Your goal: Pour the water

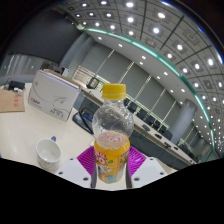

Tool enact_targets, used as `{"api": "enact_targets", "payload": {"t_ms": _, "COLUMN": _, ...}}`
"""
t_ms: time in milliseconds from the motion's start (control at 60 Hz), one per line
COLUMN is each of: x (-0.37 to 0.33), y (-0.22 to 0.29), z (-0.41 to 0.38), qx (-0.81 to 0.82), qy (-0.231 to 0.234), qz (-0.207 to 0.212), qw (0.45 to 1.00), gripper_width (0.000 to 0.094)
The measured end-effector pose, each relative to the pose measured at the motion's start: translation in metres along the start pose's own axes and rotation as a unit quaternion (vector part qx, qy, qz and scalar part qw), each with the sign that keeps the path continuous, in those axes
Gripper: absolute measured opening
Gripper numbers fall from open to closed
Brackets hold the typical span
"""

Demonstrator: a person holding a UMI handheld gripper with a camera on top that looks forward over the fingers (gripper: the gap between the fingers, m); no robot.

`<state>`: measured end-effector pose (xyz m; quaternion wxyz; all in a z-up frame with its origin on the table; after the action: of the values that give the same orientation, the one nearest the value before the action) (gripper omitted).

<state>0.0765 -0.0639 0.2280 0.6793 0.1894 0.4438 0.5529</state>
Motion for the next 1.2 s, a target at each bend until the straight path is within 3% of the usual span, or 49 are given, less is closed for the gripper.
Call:
{"api": "enact_targets", "payload": {"t_ms": 217, "x": 0.047, "y": -0.06, "z": -0.025, "qx": 0.186, "qy": 0.132, "qz": -0.036, "qw": 0.973, "gripper_width": 0.0398}}
{"api": "enact_targets", "payload": {"t_ms": 433, "x": 0.072, "y": -0.109, "z": -0.058, "qx": 0.207, "qy": 0.169, "qz": -0.058, "qw": 0.962, "gripper_width": 0.0411}}
{"api": "enact_targets", "payload": {"t_ms": 500, "x": 0.072, "y": -0.108, "z": -0.059, "qx": 0.215, "qy": 0.164, "qz": -0.032, "qw": 0.962, "gripper_width": 0.0423}}
{"api": "enact_targets", "payload": {"t_ms": 633, "x": 0.069, "y": -0.111, "z": -0.057, "qx": 0.236, "qy": 0.163, "qz": -0.045, "qw": 0.957, "gripper_width": 0.0542}}
{"api": "enact_targets", "payload": {"t_ms": 733, "x": 0.058, "y": -0.116, "z": -0.054, "qx": 0.256, "qy": 0.16, "qz": -0.08, "qw": 0.95, "gripper_width": 0.0862}}
{"api": "enact_targets", "payload": {"t_ms": 883, "x": -0.003, "y": -0.114, "z": -0.039, "qx": 0.264, "qy": 0.126, "qz": -0.118, "qw": 0.949, "gripper_width": 0.0855}}
{"api": "enact_targets", "payload": {"t_ms": 1200, "x": -0.214, "y": -0.081, "z": -0.048, "qx": 0.25, "qy": 0.052, "qz": -0.183, "qw": 0.949, "gripper_width": 0.086}}
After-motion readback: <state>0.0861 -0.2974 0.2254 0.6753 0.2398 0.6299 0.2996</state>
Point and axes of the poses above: the point between the fingertips, and its own axes, seen from behind it with the camera up: z to the right, y up, x forward, the way the camera looks, the point moved 8 cm from there along -x, backward, against the way the camera looks, and after that the axes turned 11 degrees about -z, right-handed, at the moved point
